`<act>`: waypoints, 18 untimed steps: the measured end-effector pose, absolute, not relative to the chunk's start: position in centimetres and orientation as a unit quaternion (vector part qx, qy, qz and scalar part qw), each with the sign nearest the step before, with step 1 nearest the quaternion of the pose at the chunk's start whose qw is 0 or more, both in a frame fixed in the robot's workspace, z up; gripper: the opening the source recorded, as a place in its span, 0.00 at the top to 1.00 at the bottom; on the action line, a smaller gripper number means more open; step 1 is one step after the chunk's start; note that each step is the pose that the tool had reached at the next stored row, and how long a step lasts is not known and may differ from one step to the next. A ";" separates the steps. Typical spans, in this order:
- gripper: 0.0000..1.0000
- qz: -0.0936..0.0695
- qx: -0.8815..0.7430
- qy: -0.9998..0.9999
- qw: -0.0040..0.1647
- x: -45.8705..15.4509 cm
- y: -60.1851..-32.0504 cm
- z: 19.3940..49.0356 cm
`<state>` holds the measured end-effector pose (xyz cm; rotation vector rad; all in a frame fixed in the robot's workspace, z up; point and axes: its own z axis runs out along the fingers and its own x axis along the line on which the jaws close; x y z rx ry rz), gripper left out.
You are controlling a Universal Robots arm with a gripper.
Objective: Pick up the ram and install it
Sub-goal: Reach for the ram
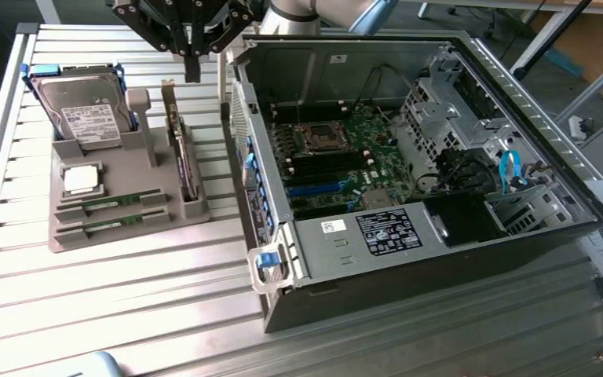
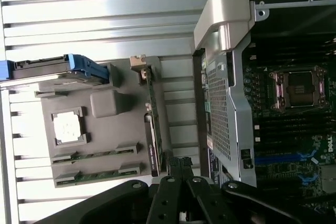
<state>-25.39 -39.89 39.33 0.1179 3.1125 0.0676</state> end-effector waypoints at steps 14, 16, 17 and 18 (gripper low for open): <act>0.89 0.022 0.038 0.999 0.013 -27.4 -39.9 39.3; 0.89 0.022 0.038 0.999 0.013 -27.7 -39.9 39.3; 0.89 0.022 0.038 0.999 0.013 -27.8 -39.9 39.3; 0.89 0.022 0.038 0.999 0.013 -28.0 -39.9 39.3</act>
